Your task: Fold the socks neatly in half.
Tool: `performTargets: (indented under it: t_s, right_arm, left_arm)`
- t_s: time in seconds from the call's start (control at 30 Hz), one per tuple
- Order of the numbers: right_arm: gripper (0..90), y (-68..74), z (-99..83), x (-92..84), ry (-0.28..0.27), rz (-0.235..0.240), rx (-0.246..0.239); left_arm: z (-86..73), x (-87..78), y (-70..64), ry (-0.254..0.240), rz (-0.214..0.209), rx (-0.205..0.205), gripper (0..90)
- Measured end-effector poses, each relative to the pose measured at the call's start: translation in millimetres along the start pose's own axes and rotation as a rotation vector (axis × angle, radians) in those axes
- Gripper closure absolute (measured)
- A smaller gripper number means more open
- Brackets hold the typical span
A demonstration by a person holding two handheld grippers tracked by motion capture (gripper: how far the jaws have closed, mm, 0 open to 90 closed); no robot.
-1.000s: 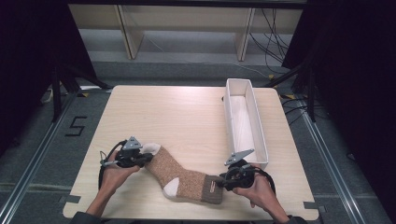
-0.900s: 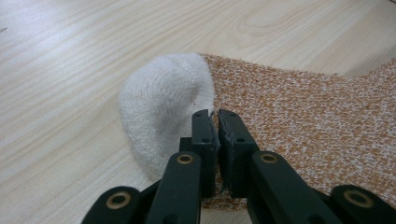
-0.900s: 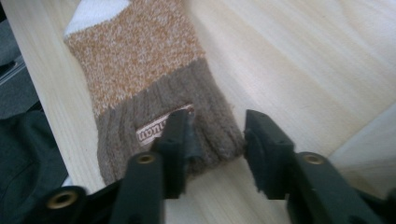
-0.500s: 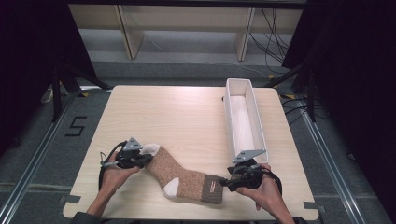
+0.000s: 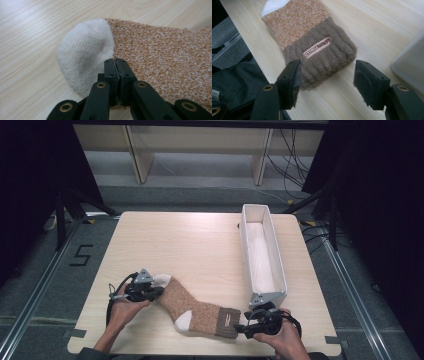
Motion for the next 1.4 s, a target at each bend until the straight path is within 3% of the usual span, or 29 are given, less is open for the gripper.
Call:
performTargets:
  t_s: [0.1,0.17,0.2,0.27,0.3,0.33,0.37,0.4,0.43,0.47,0.5,0.53,0.57,0.73,0.83,0.87,0.97,1.0,1.03,1.1,1.13,1.2,1.3,1.37,1.4]
  right_arm:
    - [37.5,-1.2,0.2,3.4,0.000,-0.005,-0.005]
    - [36.3,-0.6,-1.0,5.2,0.007,-0.001,0.044]
    - [36.2,-1.5,0.3,6.1,-0.004,0.001,0.038]
    - [35.8,-1.9,0.5,6.9,-0.004,-0.008,0.073]
    - [35.4,0.8,1.0,8.6,-0.011,0.012,0.083]
    - [34.7,-0.7,2.4,10.2,-0.017,0.007,0.070]
    - [34.2,-0.8,0.8,10.6,0.000,-0.008,0.100]
    - [34.0,-1.9,3.1,14.1,-0.019,0.001,0.077]
    - [33.0,-0.2,1.5,16.6,-0.002,0.003,0.106]
    - [32.2,-4.3,3.4,19.7,-0.008,-0.007,0.086]
    - [32.1,-0.3,1.7,22.0,0.008,0.002,0.143]
    - [31.5,-0.4,2.8,25.5,0.007,0.004,0.149]
    - [31.3,-3.5,4.9,27.8,0.006,0.003,0.116]
    - [28.3,-1.2,8.9,40.7,0.027,0.008,0.154]
    - [29.2,-3.5,11.9,48.0,0.020,-0.025,0.093]
    - [29.7,-2.0,11.0,49.8,0.028,-0.022,0.097]
    - [35.5,-1.1,11.0,51.2,0.026,-0.004,0.092]
    - [37.7,-1.3,10.3,50.3,0.034,-0.004,0.111]
    - [39.9,-2.8,11.7,51.0,0.019,0.001,0.086]
    - [44.6,-1.1,9.9,50.8,0.029,0.002,0.101]
    - [47.7,-0.7,11.3,52.1,0.014,0.017,0.075]
    - [52.5,0.1,10.3,51.6,0.019,0.033,0.081]
    - [63.3,0.9,12.2,49.2,-0.006,0.044,0.076]
    - [66.3,3.5,14.2,45.4,-0.028,0.041,0.056]
    - [67.1,6.6,14.3,43.7,-0.029,0.052,0.069]
  left_arm:
    - [-0.9,0.2,0.3,-0.005,-0.002,0.000,87.1]
    - [-1.8,-0.5,0.4,-0.005,-0.005,-0.009,87.2]
    - [-2.2,-0.5,0.3,-0.008,-0.004,-0.012,87.2]
    - [-3.7,-1.4,-0.6,-0.002,-0.002,-0.012,87.3]
    - [-4.4,-2.1,-0.8,0.003,-0.003,-0.006,87.3]
    - [-4.9,-2.8,-1.0,0.003,0.004,-0.006,87.3]
    - [-5.7,-4.2,-2.1,0.011,-0.003,-0.005,87.3]
    - [-6.2,-4.8,-2.3,0.009,-0.004,-0.003,87.3]
    - [-7.2,-5.6,-2.0,0.009,-0.001,-0.002,87.3]
    - [-7.7,-6.0,-2.5,0.007,0.002,-0.014,87.3]
    - [-8.8,-7.6,-3.8,0.009,-0.004,-0.012,87.3]
    - [-9.6,-8.9,-4.1,0.014,-0.001,-0.006,87.2]
    - [-10.4,-10.5,-5.0,0.020,-0.003,-0.008,87.1]
    - [-13.2,-14.1,-5.9,0.019,-0.006,-0.017,86.7]
    - [-13.5,-12.9,-5.0,0.027,-0.006,-0.013,86.7]
    - [-13.0,-12.6,-5.1,0.024,-0.002,-0.017,86.7]
    - [-13.2,-13.1,-5.7,0.022,-0.012,-0.020,86.6]
    - [-13.3,-12.9,-5.9,0.021,-0.013,-0.020,86.6]
    - [-13.3,-12.9,-6.1,0.021,-0.014,-0.018,86.6]
    - [-13.4,-13.2,-6.3,0.023,-0.015,-0.012,86.2]
    - [-13.4,-13.0,-6.2,0.023,-0.014,-0.014,86.2]
    - [-13.1,-12.5,-6.0,0.025,-0.003,-0.019,86.2]
    - [-12.5,-13.3,-6.6,0.023,-0.010,-0.014,85.8]
    - [-12.1,-13.5,-6.0,0.017,-0.014,-0.016,85.5]
    - [-11.9,-14.3,-5.9,0.015,-0.015,-0.016,85.4]
Point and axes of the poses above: each handheld gripper's, and its own axes: x roughly forward along the jaws, z roughly out of its top, y roughly to its left, the point moved 9 cm from there along x, roughly forward along the jaws, and after that the axes turned 15 degrees about x, right-handed, at the moved point
